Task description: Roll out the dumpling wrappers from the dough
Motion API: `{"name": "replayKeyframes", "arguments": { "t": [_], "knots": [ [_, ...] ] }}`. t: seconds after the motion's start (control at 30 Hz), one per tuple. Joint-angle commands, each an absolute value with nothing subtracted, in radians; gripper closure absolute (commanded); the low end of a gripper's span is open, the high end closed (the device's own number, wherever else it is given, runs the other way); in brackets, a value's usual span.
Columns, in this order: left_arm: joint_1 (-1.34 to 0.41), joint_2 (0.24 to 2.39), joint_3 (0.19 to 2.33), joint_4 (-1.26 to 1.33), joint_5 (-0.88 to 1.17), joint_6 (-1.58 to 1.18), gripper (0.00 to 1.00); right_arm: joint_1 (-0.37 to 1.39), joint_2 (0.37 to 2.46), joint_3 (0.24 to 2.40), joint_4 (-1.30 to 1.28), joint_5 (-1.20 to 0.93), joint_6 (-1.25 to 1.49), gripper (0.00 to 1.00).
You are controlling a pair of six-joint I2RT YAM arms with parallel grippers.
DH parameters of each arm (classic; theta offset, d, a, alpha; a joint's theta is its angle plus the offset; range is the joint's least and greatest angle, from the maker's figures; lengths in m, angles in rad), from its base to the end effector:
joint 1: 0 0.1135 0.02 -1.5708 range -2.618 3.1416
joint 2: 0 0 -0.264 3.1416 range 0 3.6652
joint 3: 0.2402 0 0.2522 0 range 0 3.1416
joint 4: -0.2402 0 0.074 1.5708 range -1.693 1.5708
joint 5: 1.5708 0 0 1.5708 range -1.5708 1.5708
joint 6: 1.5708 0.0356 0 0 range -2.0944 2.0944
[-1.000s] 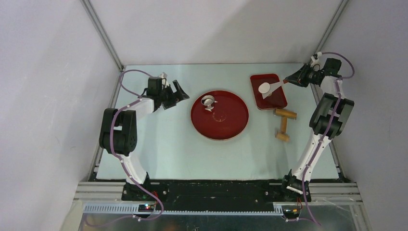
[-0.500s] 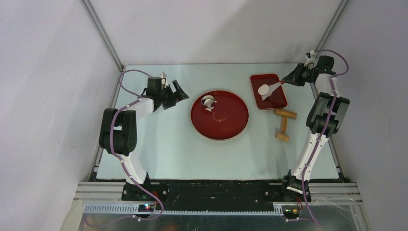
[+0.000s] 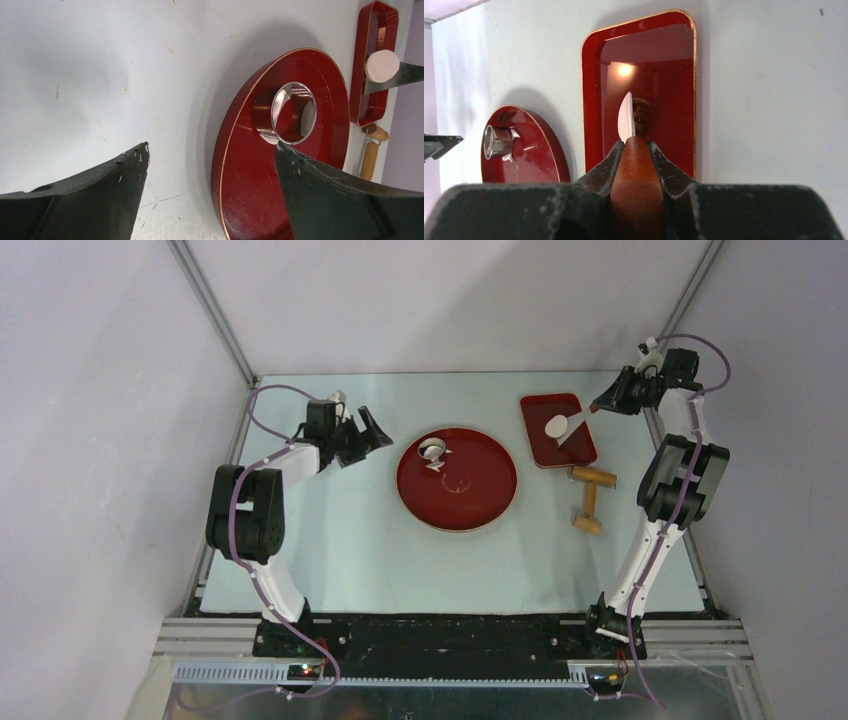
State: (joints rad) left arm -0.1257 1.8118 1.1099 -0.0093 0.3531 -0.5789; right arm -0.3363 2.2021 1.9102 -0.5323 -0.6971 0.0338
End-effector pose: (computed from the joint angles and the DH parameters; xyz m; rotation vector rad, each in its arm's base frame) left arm 0.3855 -0.0611 0.1874 -0.3393 2.3239 -0.7622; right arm 0.4762 -0.1423 0.2392 0.0983 2.2479 0.6688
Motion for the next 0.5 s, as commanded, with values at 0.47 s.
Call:
{"name": "replayKeyframes", "arguments": {
  "t": [0.47],
  "knots": [
    [-0.118,1.771,1.132,0.021,0.380,-0.588,0.02,-0.216,2.138,1.979,-0.649,-0.233,-0.265,1.00]
  ]
}}
